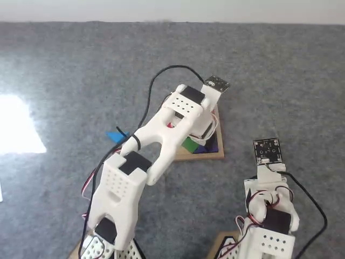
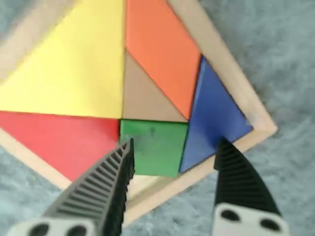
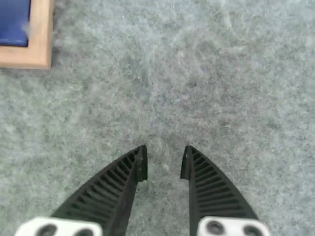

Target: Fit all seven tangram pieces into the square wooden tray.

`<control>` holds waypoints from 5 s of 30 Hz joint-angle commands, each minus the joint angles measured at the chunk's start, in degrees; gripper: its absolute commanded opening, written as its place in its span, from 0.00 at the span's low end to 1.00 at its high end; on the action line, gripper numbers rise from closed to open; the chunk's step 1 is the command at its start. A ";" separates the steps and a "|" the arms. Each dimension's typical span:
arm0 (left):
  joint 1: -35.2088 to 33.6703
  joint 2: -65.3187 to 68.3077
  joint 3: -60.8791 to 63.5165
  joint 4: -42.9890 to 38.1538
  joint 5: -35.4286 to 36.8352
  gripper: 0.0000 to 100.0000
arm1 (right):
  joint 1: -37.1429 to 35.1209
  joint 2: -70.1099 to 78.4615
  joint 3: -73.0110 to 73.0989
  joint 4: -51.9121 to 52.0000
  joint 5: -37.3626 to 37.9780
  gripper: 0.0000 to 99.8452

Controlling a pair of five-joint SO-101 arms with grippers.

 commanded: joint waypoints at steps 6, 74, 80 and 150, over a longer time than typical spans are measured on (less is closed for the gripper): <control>-0.09 -5.36 -0.04 0.53 -3.78 0.25 | 0.04 -0.48 0.97 -0.04 0.79 0.13; -38.95 -7.21 17.36 -8.62 -48.26 0.06 | 0.04 -0.48 0.97 -0.13 0.79 0.14; -38.95 -7.21 17.36 -8.53 -48.26 0.01 | 0.04 -0.48 0.97 -0.13 0.79 0.14; -2.99 -8.18 7.52 8.97 -54.95 0.08 | 0.04 -0.48 0.97 -0.04 0.79 0.14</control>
